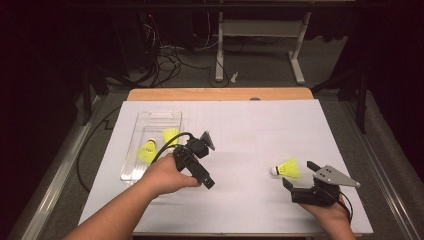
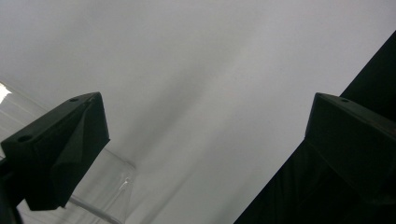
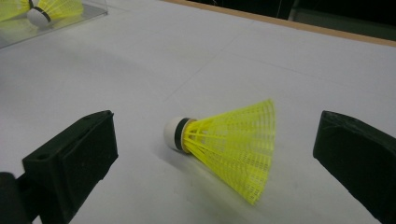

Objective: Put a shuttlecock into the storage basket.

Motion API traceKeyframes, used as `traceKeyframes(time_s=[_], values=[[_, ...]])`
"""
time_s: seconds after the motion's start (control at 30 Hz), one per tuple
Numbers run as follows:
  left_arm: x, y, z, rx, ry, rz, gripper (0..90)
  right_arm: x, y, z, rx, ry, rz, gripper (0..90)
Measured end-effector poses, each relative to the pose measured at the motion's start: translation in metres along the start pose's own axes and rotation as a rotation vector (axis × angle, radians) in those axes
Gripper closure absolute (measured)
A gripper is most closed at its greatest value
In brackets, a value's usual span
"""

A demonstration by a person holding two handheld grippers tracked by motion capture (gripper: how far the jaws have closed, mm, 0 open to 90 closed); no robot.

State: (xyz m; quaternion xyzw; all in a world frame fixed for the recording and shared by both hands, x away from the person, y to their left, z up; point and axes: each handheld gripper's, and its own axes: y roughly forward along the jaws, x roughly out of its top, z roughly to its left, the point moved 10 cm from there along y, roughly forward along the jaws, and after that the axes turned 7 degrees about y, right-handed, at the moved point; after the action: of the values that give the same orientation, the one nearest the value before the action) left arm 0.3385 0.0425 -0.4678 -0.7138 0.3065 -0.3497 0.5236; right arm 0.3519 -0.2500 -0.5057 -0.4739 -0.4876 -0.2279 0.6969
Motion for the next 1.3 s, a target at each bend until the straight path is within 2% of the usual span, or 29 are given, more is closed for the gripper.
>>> traceKeyframes(time_s=[0.37, 0.7, 0.83, 1.03, 1.23, 1.3], values=[[0.001, 0.004, -0.001, -0.001, 0.001, 0.014, 0.6, -0.004, 0.001, -0.014, -0.018, 0.044, 0.03, 6.9], [0.0, 0.007, -0.002, -0.006, 0.002, 0.017, 0.6, -0.011, 0.004, -0.016, 0.019, 0.063, 0.076, 20.6], [-0.001, 0.007, -0.003, -0.006, 0.001, 0.022, 0.7, -0.015, 0.005, -0.016, 0.036, 0.065, 0.098, 29.7], [-0.002, 0.008, -0.002, -0.005, -0.003, 0.022, 0.7, -0.017, 0.006, -0.013, 0.079, 0.064, 0.112, 48.3], [-0.001, 0.012, -0.004, -0.011, 0.006, 0.029, 0.7, -0.018, 0.008, -0.015, 0.09, 0.062, 0.125, 63.0], [0.001, 0.013, -0.005, -0.012, 0.002, 0.023, 0.7, -0.019, 0.009, -0.014, 0.095, 0.054, 0.126, 65.3]])
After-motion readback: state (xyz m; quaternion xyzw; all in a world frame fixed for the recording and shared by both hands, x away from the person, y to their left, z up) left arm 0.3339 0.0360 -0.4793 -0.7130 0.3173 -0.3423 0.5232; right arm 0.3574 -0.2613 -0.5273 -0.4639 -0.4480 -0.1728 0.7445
